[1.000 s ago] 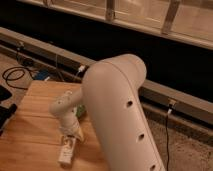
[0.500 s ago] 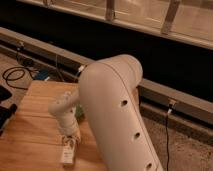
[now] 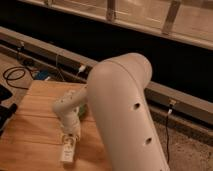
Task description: Place the bottle in the ceramic bowl
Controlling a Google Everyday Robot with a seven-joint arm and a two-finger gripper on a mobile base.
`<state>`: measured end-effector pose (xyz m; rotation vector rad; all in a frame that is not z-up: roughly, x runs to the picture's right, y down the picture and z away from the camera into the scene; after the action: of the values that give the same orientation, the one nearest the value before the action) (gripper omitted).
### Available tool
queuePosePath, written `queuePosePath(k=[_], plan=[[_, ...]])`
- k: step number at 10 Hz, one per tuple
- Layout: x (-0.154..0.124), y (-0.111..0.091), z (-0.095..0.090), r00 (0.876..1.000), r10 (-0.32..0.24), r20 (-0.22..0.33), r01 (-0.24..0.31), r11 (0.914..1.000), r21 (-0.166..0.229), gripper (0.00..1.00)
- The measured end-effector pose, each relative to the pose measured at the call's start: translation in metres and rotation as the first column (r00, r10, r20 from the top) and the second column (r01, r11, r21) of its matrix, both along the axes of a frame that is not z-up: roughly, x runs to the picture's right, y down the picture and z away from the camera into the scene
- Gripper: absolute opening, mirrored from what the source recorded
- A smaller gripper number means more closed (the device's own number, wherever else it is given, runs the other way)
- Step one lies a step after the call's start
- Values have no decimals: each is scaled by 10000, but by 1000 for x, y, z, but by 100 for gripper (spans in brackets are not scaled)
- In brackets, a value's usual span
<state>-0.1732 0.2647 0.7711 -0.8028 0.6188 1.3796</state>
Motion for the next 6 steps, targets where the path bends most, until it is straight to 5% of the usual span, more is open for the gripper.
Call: queuePosePath(k=[3, 6], plan=[[23, -48, -44, 9945, 838, 621, -898, 9908, 1008, 0], [49, -105, -74, 9835, 1351, 1206, -1568, 9683, 1946, 0]])
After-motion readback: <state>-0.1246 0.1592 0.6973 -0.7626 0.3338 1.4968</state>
